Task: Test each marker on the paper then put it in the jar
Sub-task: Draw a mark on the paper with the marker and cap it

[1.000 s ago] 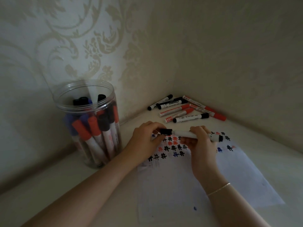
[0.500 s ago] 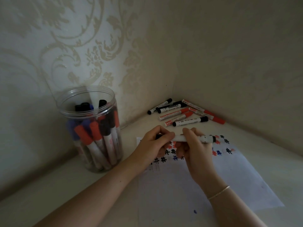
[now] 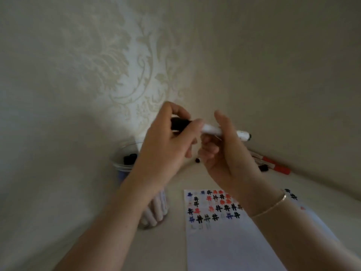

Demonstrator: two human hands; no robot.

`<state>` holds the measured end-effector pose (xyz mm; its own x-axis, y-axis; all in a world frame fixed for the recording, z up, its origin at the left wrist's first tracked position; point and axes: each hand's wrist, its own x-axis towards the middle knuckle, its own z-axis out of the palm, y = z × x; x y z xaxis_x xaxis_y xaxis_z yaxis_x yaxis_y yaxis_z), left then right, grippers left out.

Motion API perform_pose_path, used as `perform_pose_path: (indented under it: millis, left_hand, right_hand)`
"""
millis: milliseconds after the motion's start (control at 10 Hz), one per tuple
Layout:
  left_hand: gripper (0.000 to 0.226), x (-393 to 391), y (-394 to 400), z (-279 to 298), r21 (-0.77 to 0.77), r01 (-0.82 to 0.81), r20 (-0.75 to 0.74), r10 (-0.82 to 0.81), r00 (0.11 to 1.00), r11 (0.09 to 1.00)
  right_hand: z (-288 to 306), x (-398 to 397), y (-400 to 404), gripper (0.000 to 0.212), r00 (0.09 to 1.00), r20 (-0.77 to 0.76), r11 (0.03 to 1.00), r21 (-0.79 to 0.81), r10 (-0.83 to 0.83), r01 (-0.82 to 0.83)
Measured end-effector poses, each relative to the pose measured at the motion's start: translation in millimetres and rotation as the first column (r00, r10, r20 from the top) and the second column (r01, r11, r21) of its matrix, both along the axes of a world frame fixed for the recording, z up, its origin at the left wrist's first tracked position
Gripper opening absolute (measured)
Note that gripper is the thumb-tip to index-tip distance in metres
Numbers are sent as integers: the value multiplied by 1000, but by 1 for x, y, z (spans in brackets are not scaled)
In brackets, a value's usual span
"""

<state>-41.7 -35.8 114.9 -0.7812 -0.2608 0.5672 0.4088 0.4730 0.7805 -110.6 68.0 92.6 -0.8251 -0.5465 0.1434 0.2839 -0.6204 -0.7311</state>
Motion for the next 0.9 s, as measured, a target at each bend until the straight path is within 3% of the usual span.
perform_pose_path:
  millis: [100, 200, 300, 400, 500, 800, 900]
  left_hand:
    - [18, 12, -37, 39, -91, -302, -174, 283, 943, 949]
    - [17, 25, -77, 59, -234, -524, -147, 503, 852, 819]
    - [17, 29, -92, 63, -526, -503, -10, 587, 810, 686]
    - [18, 17, -88, 54, -714, -337, 137, 595, 792, 614]
    - [17, 3, -87, 50, -791, -233, 181, 580, 794, 566]
    - [17, -6, -79, 59, -906, -149, 135, 606, 784, 395]
    - [18, -5, -81, 59, -910, -156, 124, 609, 783, 385]
  right_hand:
    - [16, -11, -23, 46, 988, 121, 995, 6, 101, -102]
    - [2, -44, -19, 35, 980, -156, 867, 462, -126, 185]
    - [-41, -82, 1, 22, 618, -638, -52, 676, 460, 735]
    - [-75, -99, 17, 37, 597, -324, -481, 373, 734, 793]
    - [-93, -106, 25, 36, 626, -256, -559, 290, 736, 777]
    - [-105, -116, 21, 35, 365, -251, -326, 186, 896, 927]
    - [-106, -112, 15, 35, 292, -276, -249, 182, 916, 951]
